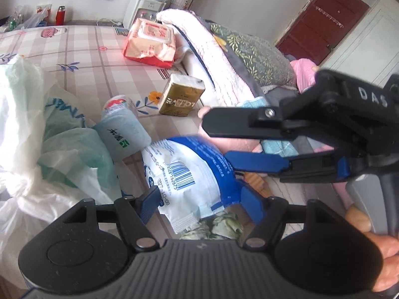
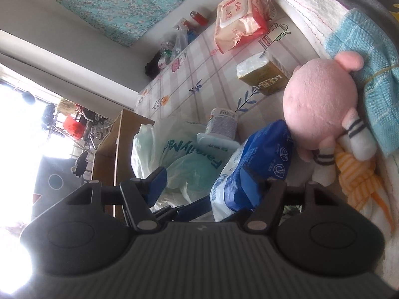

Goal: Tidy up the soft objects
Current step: 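Grasp the blue-and-white wet wipes pack with the left tool, then lift the wet wipes pack off the bed with the left tool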

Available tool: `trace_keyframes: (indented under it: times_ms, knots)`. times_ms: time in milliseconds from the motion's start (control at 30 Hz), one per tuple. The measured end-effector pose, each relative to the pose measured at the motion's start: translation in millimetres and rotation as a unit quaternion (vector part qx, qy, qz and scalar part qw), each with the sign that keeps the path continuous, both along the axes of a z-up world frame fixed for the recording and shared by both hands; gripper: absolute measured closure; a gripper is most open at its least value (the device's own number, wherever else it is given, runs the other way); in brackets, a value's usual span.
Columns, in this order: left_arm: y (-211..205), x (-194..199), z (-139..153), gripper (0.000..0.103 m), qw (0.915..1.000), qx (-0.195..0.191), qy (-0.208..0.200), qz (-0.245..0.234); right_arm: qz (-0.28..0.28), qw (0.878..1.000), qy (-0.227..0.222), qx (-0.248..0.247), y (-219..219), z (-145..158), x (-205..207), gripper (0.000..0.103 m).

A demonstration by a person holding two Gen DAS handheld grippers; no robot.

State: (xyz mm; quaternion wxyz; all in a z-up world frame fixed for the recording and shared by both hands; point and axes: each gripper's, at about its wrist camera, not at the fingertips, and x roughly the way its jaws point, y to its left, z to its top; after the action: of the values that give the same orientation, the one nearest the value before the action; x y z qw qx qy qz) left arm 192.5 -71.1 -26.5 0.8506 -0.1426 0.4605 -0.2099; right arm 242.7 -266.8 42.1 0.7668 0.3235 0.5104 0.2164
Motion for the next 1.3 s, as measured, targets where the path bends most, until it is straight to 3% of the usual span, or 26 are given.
trace_keyframes:
  times_ms: [400, 867, 1167, 1300]
  knots:
    - [6.1, -4.5, 12.4, 0.031, 0.9995, -0.015, -0.028, 0.002, -0.030, 0.999, -0.004, 0.038, -11.0, 1.5, -8.2, 0.037]
    - [-6.0, 41.5, 28.8, 0.031, 0.9961, -0.028, -0.073, 0.040, -0.096, 0.989, 0.006, 0.113, -40.7, -17.3, 46.3, 0.037]
    - [-7.7, 66.3, 17.9, 0.028, 0.9951, -0.012, -0.085, 0.050, -0.109, 0.984, 0.025, 0.141, -43.4, -49.2, 85.9, 0.039]
    - [-8.8, 67.0, 10.5, 0.026, 0.9956, 0.017, -0.083, 0.039, -0.096, 0.985, 0.011, 0.142, -39.3, -50.3, 94.5, 0.039]
